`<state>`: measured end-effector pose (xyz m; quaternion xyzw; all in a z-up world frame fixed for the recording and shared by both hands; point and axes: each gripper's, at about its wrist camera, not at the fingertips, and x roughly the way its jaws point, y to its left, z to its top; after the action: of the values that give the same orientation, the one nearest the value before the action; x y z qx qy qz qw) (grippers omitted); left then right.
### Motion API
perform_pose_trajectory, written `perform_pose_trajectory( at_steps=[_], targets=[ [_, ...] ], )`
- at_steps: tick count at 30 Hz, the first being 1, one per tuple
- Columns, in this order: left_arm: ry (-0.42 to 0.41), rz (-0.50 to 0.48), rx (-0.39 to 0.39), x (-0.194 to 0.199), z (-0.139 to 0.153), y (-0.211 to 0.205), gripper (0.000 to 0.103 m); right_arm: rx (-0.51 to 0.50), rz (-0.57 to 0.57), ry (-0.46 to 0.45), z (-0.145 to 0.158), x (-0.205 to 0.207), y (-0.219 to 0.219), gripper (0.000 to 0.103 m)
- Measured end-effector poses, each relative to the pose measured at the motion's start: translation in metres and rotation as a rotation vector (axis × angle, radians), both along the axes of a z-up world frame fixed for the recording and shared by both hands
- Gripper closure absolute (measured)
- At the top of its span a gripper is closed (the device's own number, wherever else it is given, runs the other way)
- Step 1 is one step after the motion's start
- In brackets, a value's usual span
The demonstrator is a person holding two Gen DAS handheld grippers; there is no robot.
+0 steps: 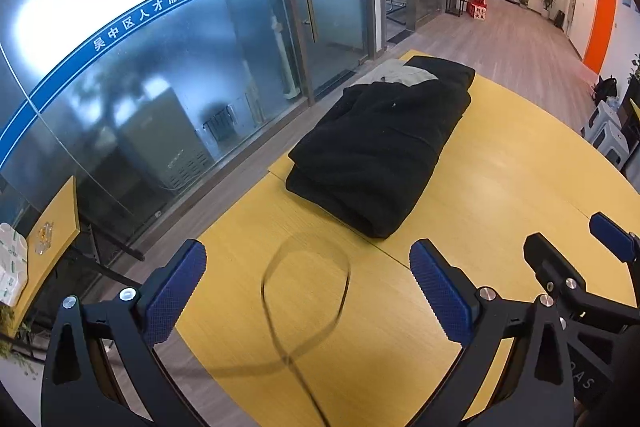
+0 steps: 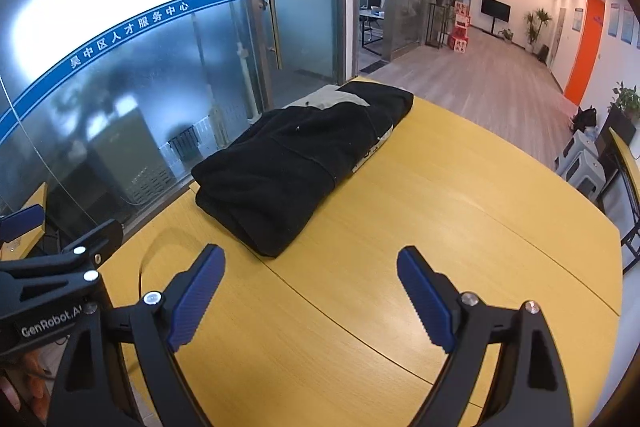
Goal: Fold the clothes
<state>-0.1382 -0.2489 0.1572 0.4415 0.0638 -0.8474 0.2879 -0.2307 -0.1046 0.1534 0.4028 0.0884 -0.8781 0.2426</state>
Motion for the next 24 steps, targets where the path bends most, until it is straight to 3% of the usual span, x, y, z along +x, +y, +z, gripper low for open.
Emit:
perform_pose_trajectory(
  at_steps=[9,13,18,24],
  targets=[
    [-0.040,0.029,-0.015,-0.007,-0.011,0.003,0.000,0.034,0.002,-0.013,-0.011,-0.005,-0.006,0.012],
    [-0.032,0.031,-0.020,-0.009,-0.010,0.005,0.000,0.036,0.001,-0.015,-0.012,-0.008,-0.007,0.012],
    [-0.018,0.036,0.031,-0.011,-0.011,0.001,0.000,0.054,0.004,-0.009,-0.012,-0.010,-0.007,0.012],
    [-0.012,0.042,0.016,-0.011,-0.007,-0.002,0.000,0.066,0.005,-0.009,-0.013,-0.011,-0.008,0.012]
  ],
)
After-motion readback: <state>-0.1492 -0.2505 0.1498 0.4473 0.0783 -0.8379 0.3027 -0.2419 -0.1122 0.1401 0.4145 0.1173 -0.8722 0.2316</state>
